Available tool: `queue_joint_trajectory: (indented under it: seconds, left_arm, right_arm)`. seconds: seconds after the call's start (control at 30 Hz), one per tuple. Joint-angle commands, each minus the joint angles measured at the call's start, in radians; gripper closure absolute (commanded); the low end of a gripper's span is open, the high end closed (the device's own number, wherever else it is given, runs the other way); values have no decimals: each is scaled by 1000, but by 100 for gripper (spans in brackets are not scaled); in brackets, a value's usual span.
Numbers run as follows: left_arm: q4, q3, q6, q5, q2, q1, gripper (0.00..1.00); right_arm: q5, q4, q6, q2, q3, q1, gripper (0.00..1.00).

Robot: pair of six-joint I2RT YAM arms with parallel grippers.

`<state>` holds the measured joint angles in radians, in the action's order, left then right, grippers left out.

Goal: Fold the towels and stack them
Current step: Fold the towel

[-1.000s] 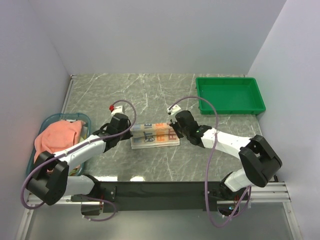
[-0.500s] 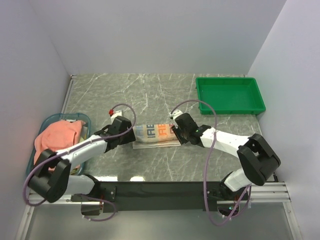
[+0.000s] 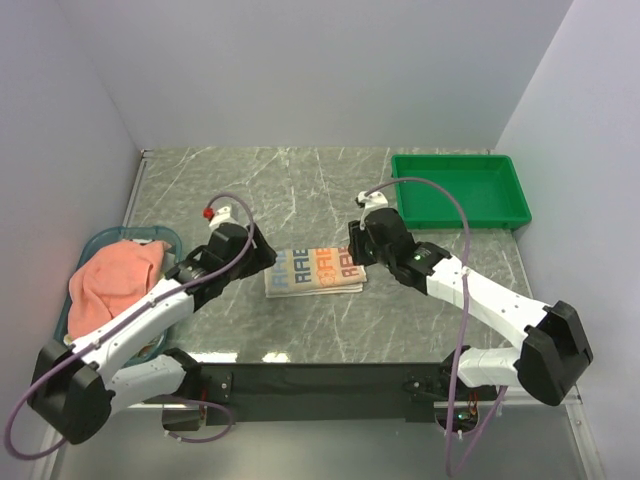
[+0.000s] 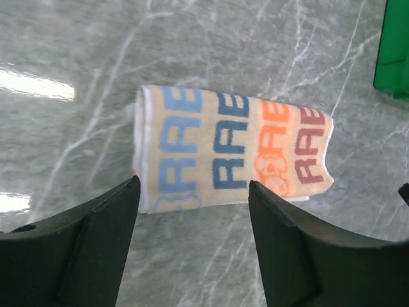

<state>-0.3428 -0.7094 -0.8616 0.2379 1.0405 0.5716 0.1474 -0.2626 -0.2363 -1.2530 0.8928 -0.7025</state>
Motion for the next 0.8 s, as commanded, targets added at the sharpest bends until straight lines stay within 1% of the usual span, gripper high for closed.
queue_joint_trajectory:
  seconds: [0.0,0.03,0.1,0.13,0.17,0.2,0.23,0.27,0.37,0.43,0.47,0.57,0.67,0.77]
  left_arm:
    - [22,-55,-45,-48,70,31,27]
    - [51,-59,-47,-51,84,48,31]
    - [80,-64,-47,-63,137,59,34]
    - [88,-71,-47,-61,160,65,38]
    - [94,-76,-54,-60,183,68,39]
    - [99,-75,-57,-61,225,71,41]
    - [102,-67,-62,-60,246,74,44]
    - [103,-61,-77,-57,262,74,45]
    - [97,-19,-112,-22,289,74,45]
    - [88,14,-129,-8,264,79,43]
    - [85,25,-145,6,248,82,39]
    - [54,50,-163,43,181,90,34]
    - [44,65,-159,46,173,90,34]
    - [60,64,-152,31,208,93,37]
  right_arm:
    - [29,92,-199,-19,-17,-3,60]
    - [26,118,-230,-20,-32,-3,64]
    - [3,196,-309,-22,-81,1,66]
    - [4,219,-337,-29,-98,0,67]
    - [6,259,-389,-34,-115,4,67]
    - [4,260,-414,-40,-145,8,67]
    - [0,288,-435,-51,-162,9,67]
    - [-12,328,-466,-55,-179,14,66]
    - [-32,373,-497,-62,-241,15,62]
    - [-26,384,-500,-43,-271,15,60]
    - [-19,385,-500,-34,-281,15,55]
    - [26,362,-494,12,-301,20,52]
    - [61,342,-512,41,-311,43,52]
    - [46,327,-541,37,-325,83,52]
